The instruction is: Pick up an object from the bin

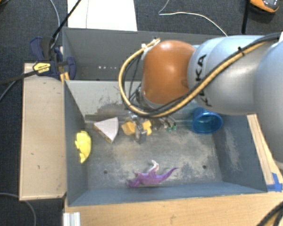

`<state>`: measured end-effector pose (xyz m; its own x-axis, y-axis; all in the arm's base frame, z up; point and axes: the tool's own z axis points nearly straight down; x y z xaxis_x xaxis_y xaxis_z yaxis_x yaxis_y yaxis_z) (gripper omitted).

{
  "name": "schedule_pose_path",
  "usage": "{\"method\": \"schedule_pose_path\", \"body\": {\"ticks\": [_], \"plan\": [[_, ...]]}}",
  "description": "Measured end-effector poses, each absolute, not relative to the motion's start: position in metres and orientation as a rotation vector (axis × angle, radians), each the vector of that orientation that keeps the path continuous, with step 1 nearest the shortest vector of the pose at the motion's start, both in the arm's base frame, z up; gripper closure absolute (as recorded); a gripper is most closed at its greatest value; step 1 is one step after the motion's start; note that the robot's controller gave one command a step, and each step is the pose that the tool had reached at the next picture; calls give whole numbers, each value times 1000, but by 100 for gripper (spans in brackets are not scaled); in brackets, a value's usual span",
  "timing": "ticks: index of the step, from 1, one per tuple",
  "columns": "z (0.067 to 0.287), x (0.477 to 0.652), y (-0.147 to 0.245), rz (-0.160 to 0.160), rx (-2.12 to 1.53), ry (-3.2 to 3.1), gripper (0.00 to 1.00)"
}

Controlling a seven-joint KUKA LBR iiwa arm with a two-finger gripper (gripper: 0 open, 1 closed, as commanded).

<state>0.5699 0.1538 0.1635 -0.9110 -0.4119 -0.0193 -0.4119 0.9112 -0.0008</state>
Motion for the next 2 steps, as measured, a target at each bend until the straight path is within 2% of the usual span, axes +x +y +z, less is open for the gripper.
{"method": "schedule_pose_path", "body": {"ticks": [1,2], "plan": [[164,570,154,5,-659,3052,100],[305,559,154,6,-656,3048,100]]}}
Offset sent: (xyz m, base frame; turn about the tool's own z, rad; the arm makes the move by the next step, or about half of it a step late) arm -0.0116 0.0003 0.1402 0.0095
